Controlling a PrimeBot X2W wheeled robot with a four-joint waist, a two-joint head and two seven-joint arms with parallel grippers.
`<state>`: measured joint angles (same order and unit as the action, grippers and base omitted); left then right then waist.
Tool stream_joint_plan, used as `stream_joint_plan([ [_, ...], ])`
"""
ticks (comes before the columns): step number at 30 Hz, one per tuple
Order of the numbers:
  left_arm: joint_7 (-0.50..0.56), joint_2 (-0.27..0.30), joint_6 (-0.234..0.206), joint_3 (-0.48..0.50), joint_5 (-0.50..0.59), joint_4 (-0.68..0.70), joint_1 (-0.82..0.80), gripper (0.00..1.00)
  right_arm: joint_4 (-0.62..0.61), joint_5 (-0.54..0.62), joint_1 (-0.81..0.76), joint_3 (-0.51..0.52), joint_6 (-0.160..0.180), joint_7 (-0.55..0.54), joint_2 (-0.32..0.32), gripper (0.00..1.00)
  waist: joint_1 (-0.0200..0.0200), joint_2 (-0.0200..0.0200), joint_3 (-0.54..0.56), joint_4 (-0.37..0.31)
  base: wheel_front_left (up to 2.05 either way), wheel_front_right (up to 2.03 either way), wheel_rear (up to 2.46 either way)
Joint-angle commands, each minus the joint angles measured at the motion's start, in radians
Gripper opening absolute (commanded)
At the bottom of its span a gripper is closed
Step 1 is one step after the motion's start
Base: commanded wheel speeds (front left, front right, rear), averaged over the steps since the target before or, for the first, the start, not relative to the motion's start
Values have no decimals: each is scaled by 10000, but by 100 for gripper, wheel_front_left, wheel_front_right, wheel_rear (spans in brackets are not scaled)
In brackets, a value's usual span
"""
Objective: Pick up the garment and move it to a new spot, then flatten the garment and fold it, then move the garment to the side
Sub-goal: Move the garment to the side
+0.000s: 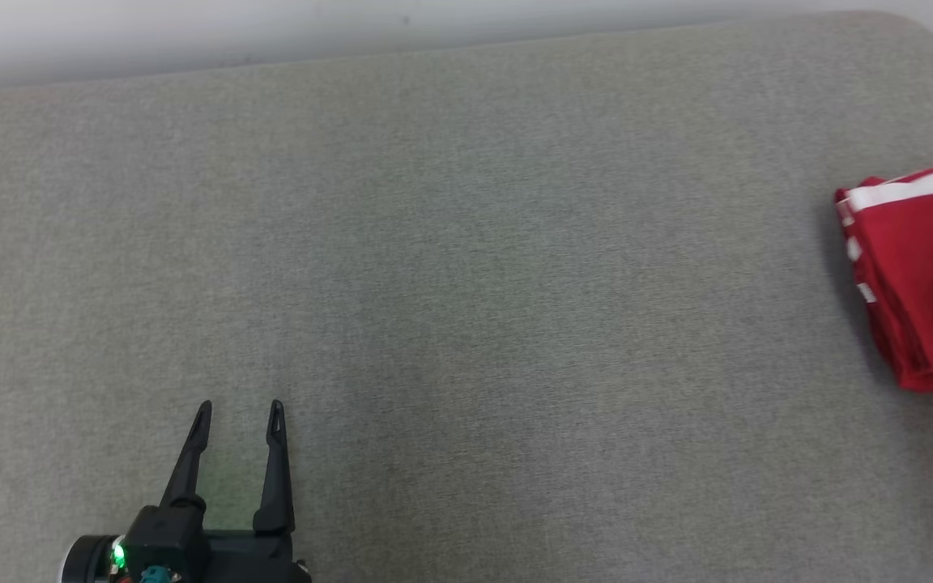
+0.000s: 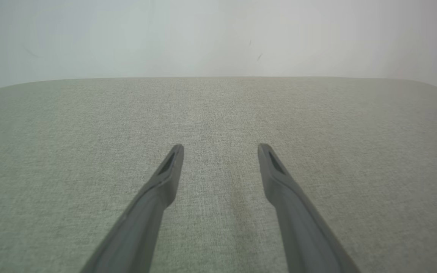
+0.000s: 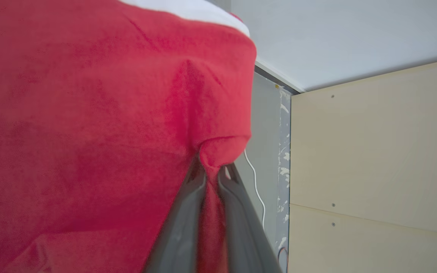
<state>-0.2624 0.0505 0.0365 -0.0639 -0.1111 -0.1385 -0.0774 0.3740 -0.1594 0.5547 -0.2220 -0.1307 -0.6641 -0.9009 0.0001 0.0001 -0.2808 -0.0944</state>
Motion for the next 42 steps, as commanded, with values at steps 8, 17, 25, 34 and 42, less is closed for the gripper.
stream_joint_plan([
  [8, -26, -3, 134, -220, 198, 60, -332, 100, 996, 1353, -1105, 2030, 11, 1396, 336, 0, -1, -1, -650, 694, 0, 0, 0],
  [17, -26, -3, 151, -383, 165, 491, -114, 100, -86, 2360, -2029, 4564, 12, 3305, 2219, 100, -1, -1, 29, 1000, 0, 0, 0],
  [25, -26, -3, -15, -360, 22, 1172, 330, 100, -2141, 991, -3201, 5038, 12, 5346, 4434, 100, -1, -1, 1023, 1180, 0, 0, 0],
  [34, -26, 2, -474, 60, -544, 1102, 1007, 100, -3411, 280, -4867, 4423, 12, 6600, 6539, 100, -1, -1, 2141, 1404, 0, 0, 0],
  [42, -26, 2, -495, 161, -759, 598, 1369, 100, -3472, 244, -5761, 4094, 12, 7216, 7846, 100, -1, -1, 2652, 1349, 0, 0, 0],
])
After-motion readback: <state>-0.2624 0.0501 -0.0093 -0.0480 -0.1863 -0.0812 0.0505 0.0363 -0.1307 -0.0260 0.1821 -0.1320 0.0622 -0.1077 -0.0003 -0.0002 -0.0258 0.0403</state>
